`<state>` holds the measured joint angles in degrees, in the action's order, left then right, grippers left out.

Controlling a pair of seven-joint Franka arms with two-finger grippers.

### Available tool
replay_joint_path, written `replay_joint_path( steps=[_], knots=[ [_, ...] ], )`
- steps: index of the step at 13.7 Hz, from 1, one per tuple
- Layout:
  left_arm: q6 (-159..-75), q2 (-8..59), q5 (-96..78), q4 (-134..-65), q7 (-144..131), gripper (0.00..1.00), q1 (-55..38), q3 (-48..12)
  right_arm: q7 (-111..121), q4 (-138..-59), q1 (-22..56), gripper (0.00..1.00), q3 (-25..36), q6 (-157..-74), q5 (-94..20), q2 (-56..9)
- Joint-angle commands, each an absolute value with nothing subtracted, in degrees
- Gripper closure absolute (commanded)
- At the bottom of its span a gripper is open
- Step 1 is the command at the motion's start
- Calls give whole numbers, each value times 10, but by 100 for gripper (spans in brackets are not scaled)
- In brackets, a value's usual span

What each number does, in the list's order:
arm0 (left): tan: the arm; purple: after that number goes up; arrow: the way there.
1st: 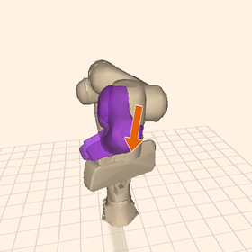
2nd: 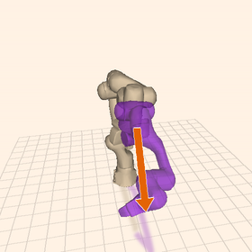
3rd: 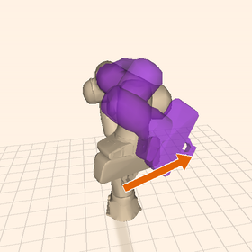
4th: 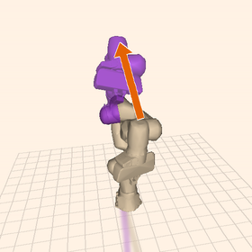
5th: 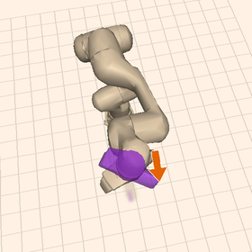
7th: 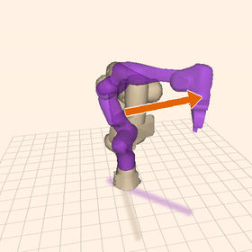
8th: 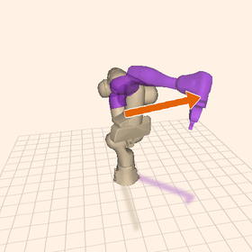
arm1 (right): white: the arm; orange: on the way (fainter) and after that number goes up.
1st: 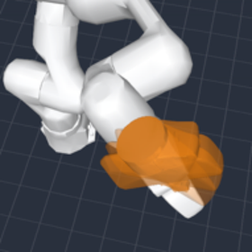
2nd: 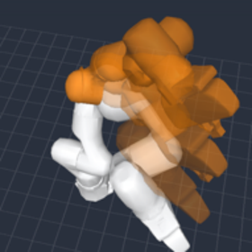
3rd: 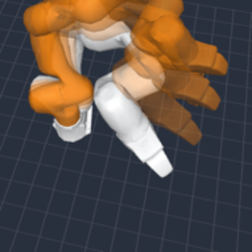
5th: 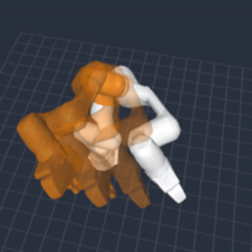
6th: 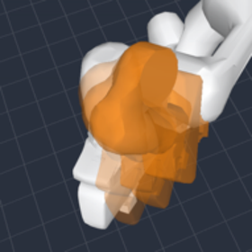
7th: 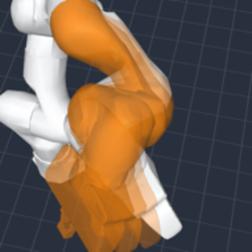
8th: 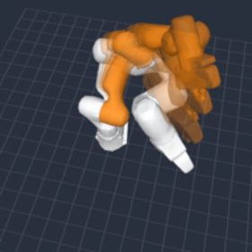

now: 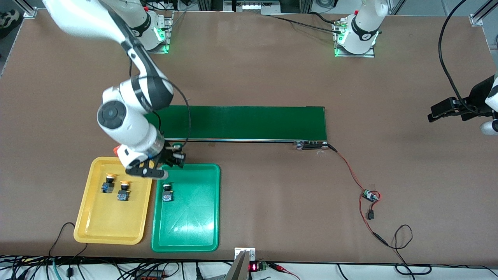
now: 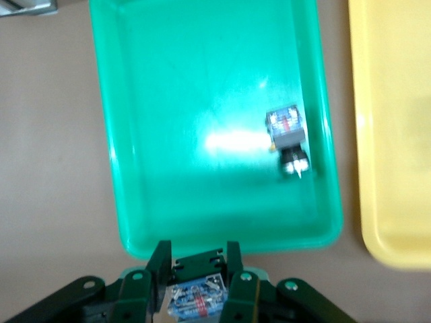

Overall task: Sort buttons by color to trays
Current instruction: 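Lower the button into the green tray and open the right gripper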

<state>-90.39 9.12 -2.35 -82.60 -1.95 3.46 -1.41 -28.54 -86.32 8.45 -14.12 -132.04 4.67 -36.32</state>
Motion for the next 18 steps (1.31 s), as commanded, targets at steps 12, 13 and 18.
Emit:
replay_joint_path(
  steps=[12, 13, 18],
  knots=[
    [-909, 85, 22, -832, -16, 0, 26, -24, -270, -761, 134, 6, -74, -1492, 68, -545],
    [-909, 84, 21, -831, -16, 0, 28, -31, -269, -762, 134, 1, -74, -1491, 67, -543],
    [-904, 76, -5, -834, -16, 0, 31, -33, -263, -767, 131, 0, -74, -1383, 64, -475]
  ],
)
